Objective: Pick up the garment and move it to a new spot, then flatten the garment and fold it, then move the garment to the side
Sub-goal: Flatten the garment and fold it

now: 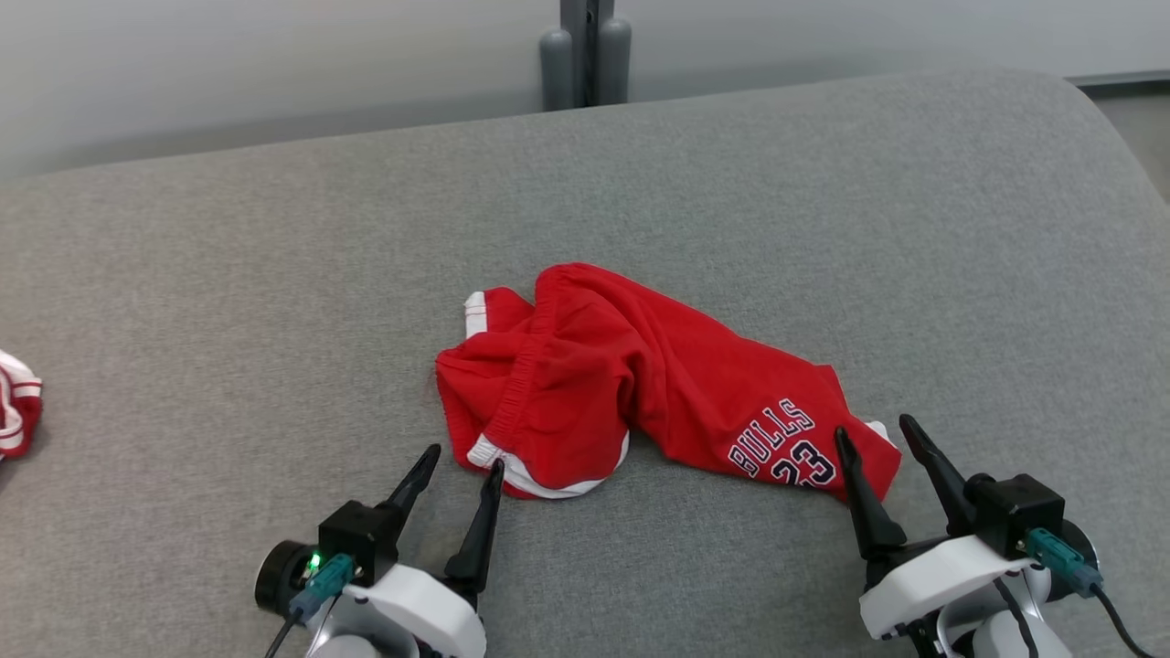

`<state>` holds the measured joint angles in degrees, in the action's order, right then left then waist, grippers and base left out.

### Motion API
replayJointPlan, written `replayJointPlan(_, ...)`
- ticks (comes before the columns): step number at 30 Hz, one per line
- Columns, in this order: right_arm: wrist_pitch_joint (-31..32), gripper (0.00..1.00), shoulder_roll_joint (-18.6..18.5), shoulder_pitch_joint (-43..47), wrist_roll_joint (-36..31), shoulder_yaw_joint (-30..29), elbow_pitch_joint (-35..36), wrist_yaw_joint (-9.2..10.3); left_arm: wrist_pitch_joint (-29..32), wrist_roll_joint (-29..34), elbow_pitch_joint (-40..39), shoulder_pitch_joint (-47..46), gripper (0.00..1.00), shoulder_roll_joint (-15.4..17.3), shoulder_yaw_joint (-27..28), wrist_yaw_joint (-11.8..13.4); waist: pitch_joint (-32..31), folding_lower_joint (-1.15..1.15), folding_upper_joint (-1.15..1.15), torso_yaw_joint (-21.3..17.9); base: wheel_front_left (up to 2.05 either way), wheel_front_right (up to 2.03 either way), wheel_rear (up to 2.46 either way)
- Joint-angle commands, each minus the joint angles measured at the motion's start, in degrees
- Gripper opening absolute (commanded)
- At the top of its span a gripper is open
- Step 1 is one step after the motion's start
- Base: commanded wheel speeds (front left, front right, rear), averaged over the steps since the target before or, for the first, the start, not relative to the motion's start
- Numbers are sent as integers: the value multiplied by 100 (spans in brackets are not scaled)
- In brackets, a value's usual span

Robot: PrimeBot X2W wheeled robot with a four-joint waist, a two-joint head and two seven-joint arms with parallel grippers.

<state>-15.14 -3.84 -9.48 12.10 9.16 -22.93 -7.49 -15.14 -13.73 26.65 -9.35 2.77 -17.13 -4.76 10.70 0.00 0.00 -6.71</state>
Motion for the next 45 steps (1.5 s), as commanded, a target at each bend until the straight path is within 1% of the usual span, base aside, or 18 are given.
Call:
replayJointPlan(1,-1,100,-37,-83,-15,-24,32,-1,-2,-29,23,-136,100,24,-7,-29,107,0,0,-97,0,0,0)
replayJointPlan(7,-1,100,-15,-148,-5,-59,43,-1,-1,-23,152,-356,100,23,-24,-126,239,0,0,-246,0,0,0)
replayJointPlan(13,-1,100,10,-134,-22,-77,46,-1,-1,-60,280,-428,100,24,-91,-197,244,0,0,-280,0,0,0)
replayJointPlan(15,-1,100,17,-147,-15,-83,46,-1,-1,-15,358,-442,98,23,-114,-220,244,0,0,-276,0,0,0)
replayJointPlan(16,-1,100,24,-158,-7,-80,51,-1,-1,-17,374,-455,55,23,-118,-217,247,0,0,-272,0,0,0)
replayJointPlan(17,-1,100,30,-171,-3,-79,59,-1,-1,0,396,-467,8,23,-132,-225,248,0,0,-266,0,0,0)
replayJointPlan(18,-1,100,35,-178,5,-78,68,-1,-1,6,424,-470,0,23,-148,-228,243,0,0,-261,0,0,0)
replayJointPlan(25,-1,100,58,-160,34,-72,70,-1,-2,220,368,-591,0,23,-211,-266,139,0,0,-235,0,0,0)
replayJointPlan(27,-1,100,63,-140,51,-83,67,-1,-2,290,174,-644,0,18,-266,-277,83,0,0,-245,0,0,0)
replayJointPlan(31,-1,100,73,-85,97,-96,18,-1,-2,365,-338,-866,0,66,-601,-269,-52,0,0,-289,0,0,0)
replayJointPlan(34,-1,100,76,-35,101,-86,-41,-1,-2,406,-585,-1202,0,127,-927,-270,-130,0,0,-334,0,0,0)
replayJointPlan(39,-1,100,80,62,164,-123,-100,-1,-1,380,-861,-2033,0,106,-1534,-272,-210,0,0,-367,0,0,0)
replayJointPlan(41,-1,100,81,89,200,-130,-112,-1,-1,281,-899,-2355,0,77,-1637,-271,-241,0,0,-372,0,0,0)
replayJointPlan(43,-1,100,79,134,230,-126,-124,-1,-1,194,-880,-2632,0,41,-1621,-270,-261,0,0,-380,0,0,0)
replayJointPlan(45,-1,100,80,140,267,-95,-131,-1,-2,103,-853,-2869,0,25,-1593,-179,-259,0,0,-401,0,0,0)
